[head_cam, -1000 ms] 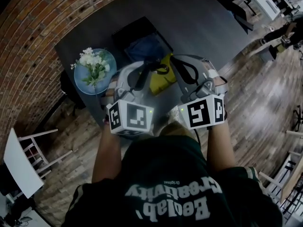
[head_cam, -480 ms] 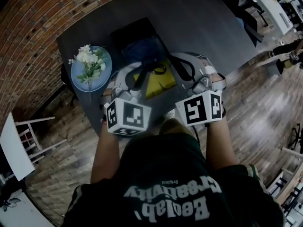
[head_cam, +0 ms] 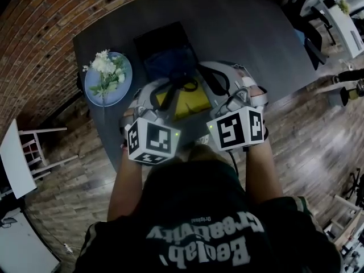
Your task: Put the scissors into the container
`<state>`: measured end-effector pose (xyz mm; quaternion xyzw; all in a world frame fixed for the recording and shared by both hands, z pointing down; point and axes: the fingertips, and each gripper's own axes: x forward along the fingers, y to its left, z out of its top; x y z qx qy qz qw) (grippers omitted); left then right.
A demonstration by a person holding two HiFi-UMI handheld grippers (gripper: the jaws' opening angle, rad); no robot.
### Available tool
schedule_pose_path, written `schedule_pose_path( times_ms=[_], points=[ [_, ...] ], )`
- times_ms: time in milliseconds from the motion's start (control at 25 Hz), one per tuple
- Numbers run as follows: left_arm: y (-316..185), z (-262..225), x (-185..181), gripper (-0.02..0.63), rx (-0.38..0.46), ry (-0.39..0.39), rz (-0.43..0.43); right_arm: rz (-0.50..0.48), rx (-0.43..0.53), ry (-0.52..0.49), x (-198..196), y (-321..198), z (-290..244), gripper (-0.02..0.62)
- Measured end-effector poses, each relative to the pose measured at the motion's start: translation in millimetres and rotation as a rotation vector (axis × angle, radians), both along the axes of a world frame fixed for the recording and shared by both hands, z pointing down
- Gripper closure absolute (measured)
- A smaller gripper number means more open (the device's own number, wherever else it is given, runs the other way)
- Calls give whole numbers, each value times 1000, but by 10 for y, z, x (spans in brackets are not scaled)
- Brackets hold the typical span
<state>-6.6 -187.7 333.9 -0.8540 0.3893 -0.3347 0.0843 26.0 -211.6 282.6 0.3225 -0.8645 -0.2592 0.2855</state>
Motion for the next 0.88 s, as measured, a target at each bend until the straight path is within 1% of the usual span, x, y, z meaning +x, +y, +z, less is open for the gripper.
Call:
schedule_pose_path(
  times_ms=[160, 280, 560, 680, 880],
  points=[
    [-70, 145, 84, 546, -38, -2, -42, -36, -18, 1, 64, -81, 120, 589],
    [-97, 268, 125, 546, -79, 12, -89, -64, -29, 0, 115, -119, 204, 589],
    [-114, 547, 145, 546, -141, -6, -182, -123, -43, -9, 194, -184, 319, 589],
    [-102, 661, 154, 546, -163, -17, -205, -148, -45, 11, 195, -165, 395, 589],
    [-128, 778, 156, 546, -193, -14, -238, -166, -56, 7, 189, -182, 451, 589]
  ],
)
